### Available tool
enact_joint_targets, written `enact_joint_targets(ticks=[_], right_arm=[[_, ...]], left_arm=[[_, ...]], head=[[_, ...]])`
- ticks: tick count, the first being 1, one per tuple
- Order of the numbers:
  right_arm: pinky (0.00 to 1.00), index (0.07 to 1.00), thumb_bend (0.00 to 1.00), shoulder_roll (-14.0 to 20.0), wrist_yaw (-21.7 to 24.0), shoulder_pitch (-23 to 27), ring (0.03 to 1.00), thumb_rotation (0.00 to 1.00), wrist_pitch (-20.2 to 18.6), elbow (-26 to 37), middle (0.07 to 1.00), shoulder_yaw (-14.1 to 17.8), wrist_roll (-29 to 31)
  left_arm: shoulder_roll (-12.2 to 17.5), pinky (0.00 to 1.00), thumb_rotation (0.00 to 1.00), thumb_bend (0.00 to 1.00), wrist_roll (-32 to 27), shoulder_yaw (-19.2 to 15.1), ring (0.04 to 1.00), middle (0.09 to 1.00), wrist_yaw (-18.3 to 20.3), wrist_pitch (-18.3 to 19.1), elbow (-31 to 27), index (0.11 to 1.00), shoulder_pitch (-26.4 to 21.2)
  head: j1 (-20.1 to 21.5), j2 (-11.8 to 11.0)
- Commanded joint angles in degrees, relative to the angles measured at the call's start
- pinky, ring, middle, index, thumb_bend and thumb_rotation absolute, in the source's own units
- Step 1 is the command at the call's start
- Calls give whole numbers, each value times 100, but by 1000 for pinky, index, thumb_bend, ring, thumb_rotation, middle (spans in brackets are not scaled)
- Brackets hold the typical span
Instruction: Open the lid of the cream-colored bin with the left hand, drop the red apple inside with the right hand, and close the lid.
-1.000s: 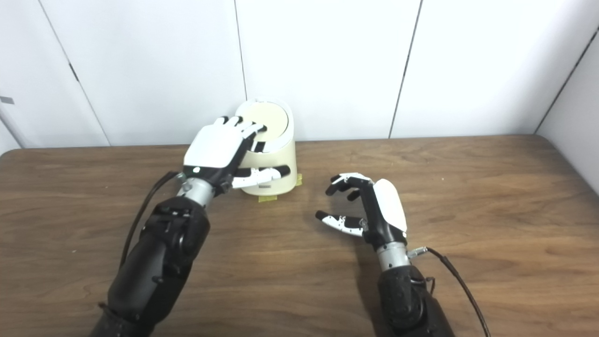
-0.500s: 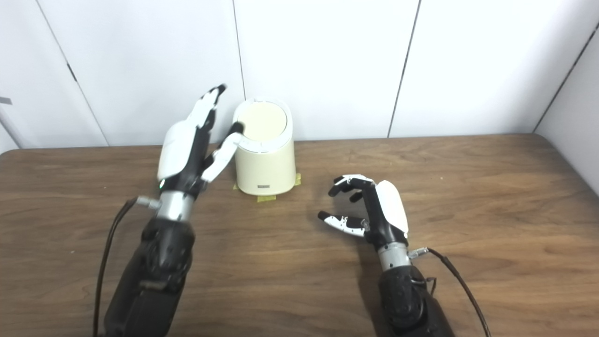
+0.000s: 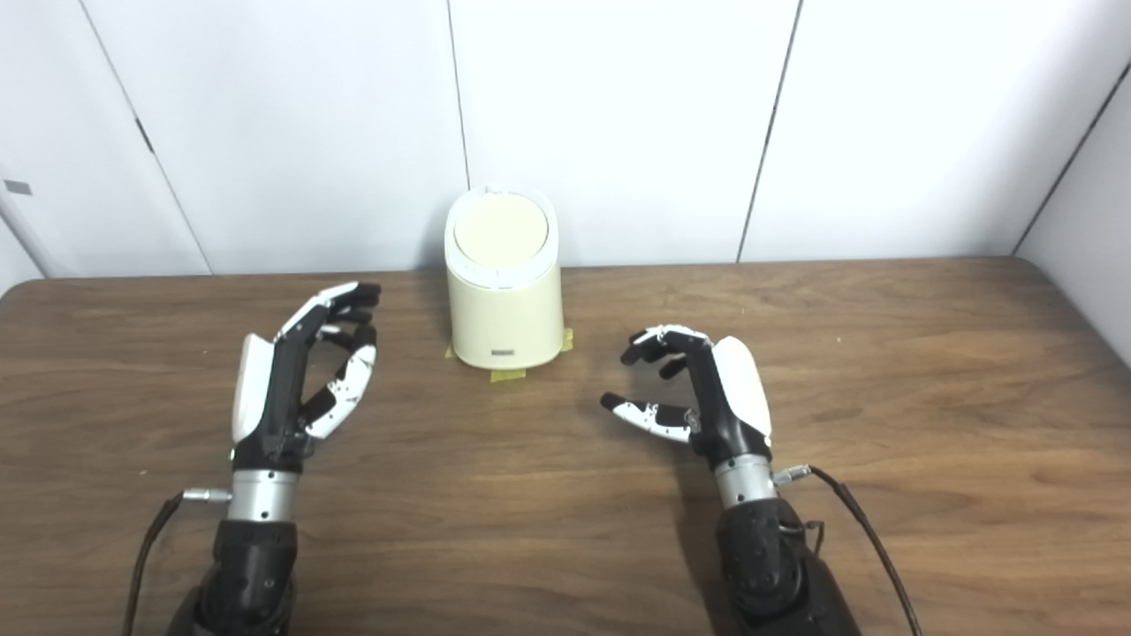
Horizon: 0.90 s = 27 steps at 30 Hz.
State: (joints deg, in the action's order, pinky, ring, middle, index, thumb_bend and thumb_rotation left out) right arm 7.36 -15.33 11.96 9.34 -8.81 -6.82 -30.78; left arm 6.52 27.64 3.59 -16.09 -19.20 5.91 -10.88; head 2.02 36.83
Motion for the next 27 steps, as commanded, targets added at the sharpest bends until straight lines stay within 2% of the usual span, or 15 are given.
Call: enact_joint_targets(ticks=[1,11,15,23,27], right_arm=[[456,495,484,114,-87,153,580,148,211,63,651,56,3],[485,495,486,98,-99,169,606,146,225,-11,649,54,39],[498,495,485,110,-76,223,616,148,235,-126,649,32,53],[510,495,485,95,2,266,627,148,196,-197,631,-6,115],[478,495,486,91,9,243,596,148,237,-179,623,-14,147]], left_arm=[[-16,535,374,246,-52,-64,655,704,-141,-191,6,716,-41],[-12,565,380,239,-302,-155,674,706,-39,-111,210,715,85],[34,550,336,243,-204,-147,661,699,-79,-105,360,713,72],[137,524,348,266,128,-101,655,699,-159,28,521,713,-29],[163,495,327,287,212,-88,640,692,-162,32,562,707,-51]], head=[[4,6],[-36,-8],[-41,-24],[-43,-52],[-38,-34]])
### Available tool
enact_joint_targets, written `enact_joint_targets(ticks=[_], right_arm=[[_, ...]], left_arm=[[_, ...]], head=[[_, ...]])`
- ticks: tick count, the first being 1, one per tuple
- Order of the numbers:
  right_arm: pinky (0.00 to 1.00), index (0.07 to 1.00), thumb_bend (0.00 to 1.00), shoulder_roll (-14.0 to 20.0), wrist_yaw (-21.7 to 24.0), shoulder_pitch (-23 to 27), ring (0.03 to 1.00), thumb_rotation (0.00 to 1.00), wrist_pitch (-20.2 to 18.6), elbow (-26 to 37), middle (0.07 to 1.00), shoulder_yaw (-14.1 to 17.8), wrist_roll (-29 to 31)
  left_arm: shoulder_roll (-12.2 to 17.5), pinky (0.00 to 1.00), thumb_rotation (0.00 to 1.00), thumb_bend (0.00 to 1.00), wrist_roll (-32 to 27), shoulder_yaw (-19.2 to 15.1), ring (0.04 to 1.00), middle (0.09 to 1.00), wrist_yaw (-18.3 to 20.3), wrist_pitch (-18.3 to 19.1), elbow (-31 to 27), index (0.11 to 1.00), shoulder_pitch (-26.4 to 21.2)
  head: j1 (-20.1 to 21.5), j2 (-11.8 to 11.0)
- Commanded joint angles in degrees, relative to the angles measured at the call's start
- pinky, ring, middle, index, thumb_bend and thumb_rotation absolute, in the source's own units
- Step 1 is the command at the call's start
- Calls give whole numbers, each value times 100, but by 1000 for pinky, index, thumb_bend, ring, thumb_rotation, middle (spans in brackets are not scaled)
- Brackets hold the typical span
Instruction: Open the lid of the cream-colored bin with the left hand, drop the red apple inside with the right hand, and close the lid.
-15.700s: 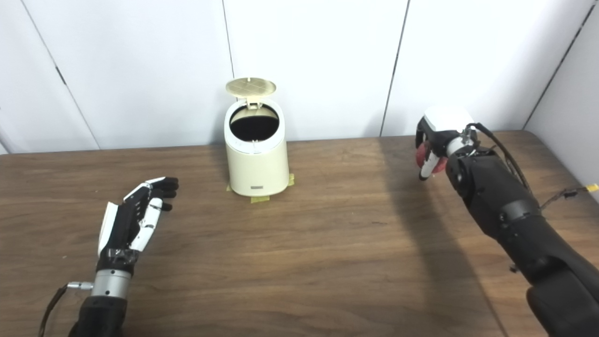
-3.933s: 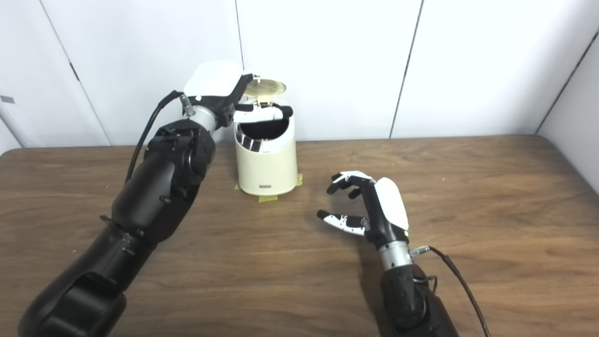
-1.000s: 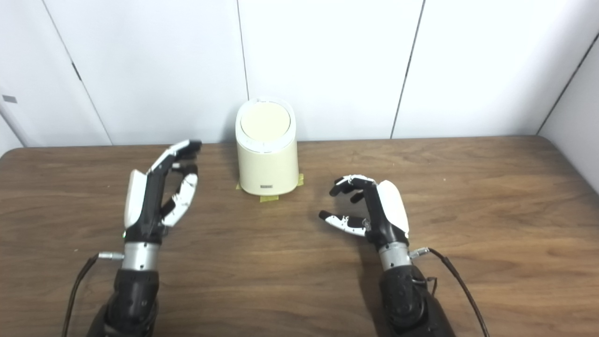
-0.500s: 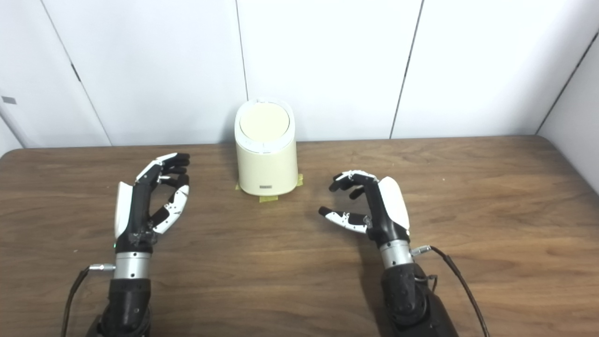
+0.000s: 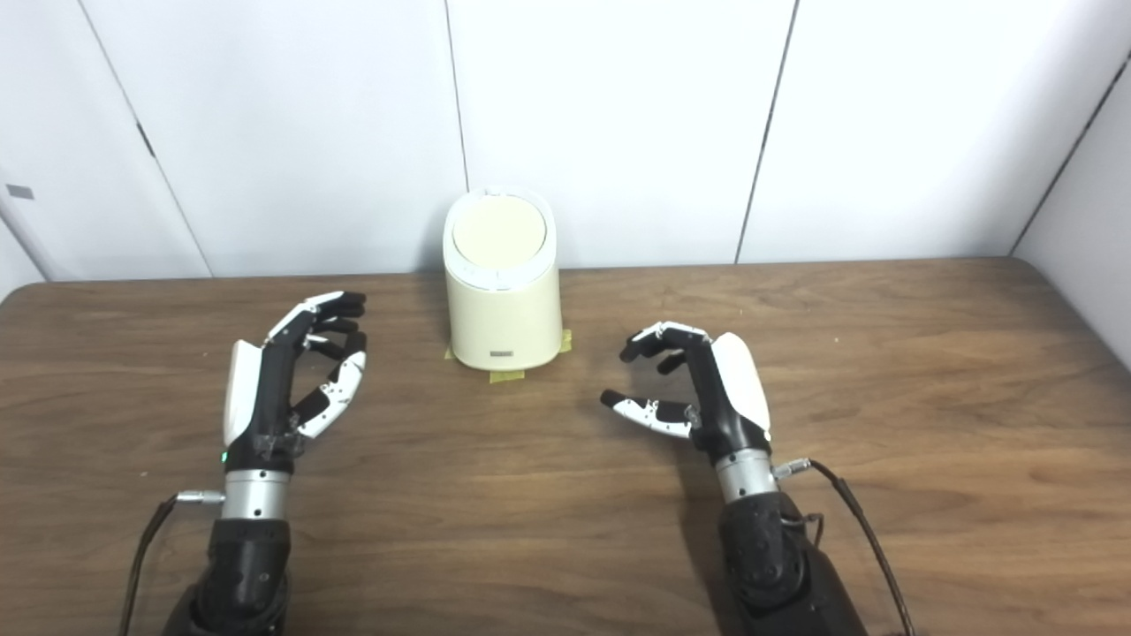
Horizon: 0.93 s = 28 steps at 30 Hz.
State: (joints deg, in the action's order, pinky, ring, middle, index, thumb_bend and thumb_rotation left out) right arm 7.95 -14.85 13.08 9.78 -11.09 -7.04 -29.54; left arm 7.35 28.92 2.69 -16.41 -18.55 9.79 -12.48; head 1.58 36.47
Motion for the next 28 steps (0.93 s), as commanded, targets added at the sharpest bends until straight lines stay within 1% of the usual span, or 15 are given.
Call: enact_joint_targets(ticks=[1,5,10,14,17,23,26,28], right_arm=[[474,495,486,32,-13,121,592,148,182,68,622,6,47],[470,495,486,41,29,108,585,148,203,78,622,-3,87],[453,495,486,57,40,117,572,150,208,64,618,-29,71],[444,495,486,55,49,127,564,150,233,25,607,-32,109],[448,495,486,62,97,132,567,152,194,28,611,-40,138],[446,495,487,50,145,123,564,152,132,75,618,-44,169],[448,494,487,47,145,116,565,151,130,96,617,-46,156],[428,494,487,48,130,121,548,150,153,85,606,-46,144]], left_arm=[[79,492,323,290,81,1,638,691,-110,-13,161,706,113],[78,486,308,292,116,13,635,689,-81,42,131,704,122],[80,500,328,292,177,49,642,691,-96,64,137,703,117],[85,475,333,289,212,70,627,693,-86,123,112,703,116],[105,489,349,294,278,91,635,698,-110,194,115,705,105],[152,499,332,293,398,113,641,699,-199,196,218,700,74],[166,526,366,295,405,125,661,705,-214,192,204,701,82],[162,529,351,293,392,119,664,706,-204,222,180,700,88]], head=[[6,14],[-10,24],[-1,39],[-14,32],[-12,36],[-26,47],[-18,54],[-11,58]])
